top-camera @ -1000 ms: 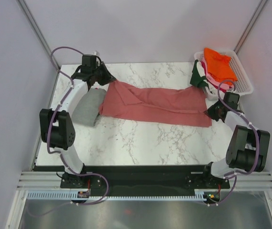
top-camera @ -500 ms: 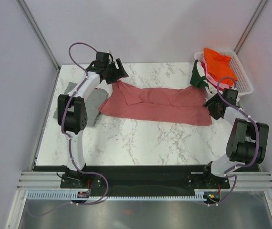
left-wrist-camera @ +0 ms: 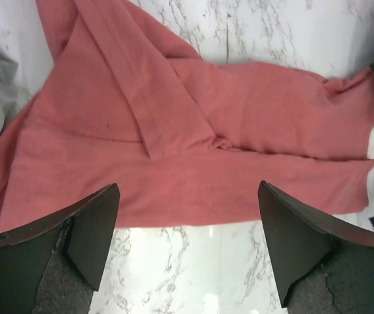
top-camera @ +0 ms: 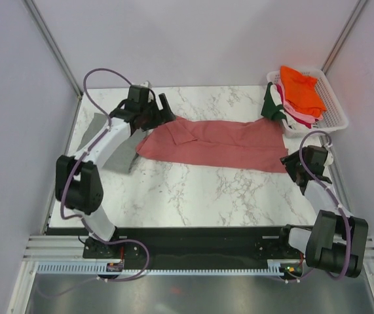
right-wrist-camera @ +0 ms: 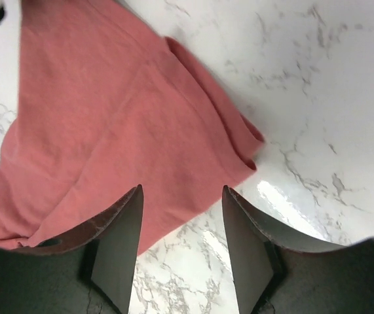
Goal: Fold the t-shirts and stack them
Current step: Fold the tshirt
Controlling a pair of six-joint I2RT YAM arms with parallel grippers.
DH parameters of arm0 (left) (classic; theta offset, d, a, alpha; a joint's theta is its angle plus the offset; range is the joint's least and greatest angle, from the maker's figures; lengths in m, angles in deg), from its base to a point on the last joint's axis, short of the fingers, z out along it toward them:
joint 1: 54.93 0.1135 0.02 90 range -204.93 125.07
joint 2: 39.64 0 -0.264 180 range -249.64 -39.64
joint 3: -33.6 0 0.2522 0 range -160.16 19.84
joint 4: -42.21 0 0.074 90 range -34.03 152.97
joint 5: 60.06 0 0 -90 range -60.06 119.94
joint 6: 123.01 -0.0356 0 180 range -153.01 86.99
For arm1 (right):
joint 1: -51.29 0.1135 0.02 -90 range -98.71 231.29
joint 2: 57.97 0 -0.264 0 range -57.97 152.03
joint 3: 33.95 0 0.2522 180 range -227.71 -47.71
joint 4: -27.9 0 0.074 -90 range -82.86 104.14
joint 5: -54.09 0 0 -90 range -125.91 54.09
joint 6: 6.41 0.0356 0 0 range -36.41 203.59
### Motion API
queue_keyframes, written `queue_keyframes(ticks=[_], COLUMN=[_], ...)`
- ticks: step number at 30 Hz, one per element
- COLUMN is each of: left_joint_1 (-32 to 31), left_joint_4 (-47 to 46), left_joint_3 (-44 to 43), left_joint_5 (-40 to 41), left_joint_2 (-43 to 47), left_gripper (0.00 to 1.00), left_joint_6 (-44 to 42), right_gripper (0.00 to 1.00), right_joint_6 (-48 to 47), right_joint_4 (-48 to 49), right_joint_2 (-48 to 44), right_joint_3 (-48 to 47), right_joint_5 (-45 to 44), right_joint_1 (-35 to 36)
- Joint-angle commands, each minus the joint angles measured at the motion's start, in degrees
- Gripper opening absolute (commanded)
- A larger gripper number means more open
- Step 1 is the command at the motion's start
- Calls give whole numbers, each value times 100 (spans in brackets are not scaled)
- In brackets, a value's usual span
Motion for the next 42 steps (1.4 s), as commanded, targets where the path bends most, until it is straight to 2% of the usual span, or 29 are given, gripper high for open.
queue_keyframes(ticks=[1,9,14,17,18,19,21,25,30,34,38,42], left_joint_1=[3,178,258,249,240,223,135,-41,-50,-111,-120,-146], left_joint_4=[-433,-469,-566,-732,-811,-1021,-1146,-1496,-1875,-2235,-2736,-2816], left_joint_3=[984,1998,2665,3026,3132,3377,3607,4212,4758,4908,4909,4777], left_joint_5=[204,319,459,319,258,161,274,529,793,1074,1198,1346], left_joint_2=[979,1887,2247,2318,2327,2379,2450,2678,2872,2837,2512,2082], left_gripper=[93,91,90,88,88,87,84,77,76,73,61,57], left_joint_6=[463,657,859,1044,1096,1184,1324,1553,1940,2090,2011,2072], right_gripper=[59,55,54,38,22,12,0,0,0,0,0,0], right_joint_6=[568,867,1113,1043,1017,982,877,639,305,270,234,234], right_joint_4=[537,1125,1372,1259,1163,1127,917,626,353,344,397,520], right_joint_2=[16,807,983,1141,1159,1159,1063,536,439,439,474,588], right_joint_3=[350,578,728,570,465,430,359,333,297,359,359,403], right_joint_5=[55,-59,-445,-761,-823,-824,-850,-1025,-824,-736,-613,-464], right_joint_1=[35,61,61,61,52,52,52,35,-377,-519,-554,-607])
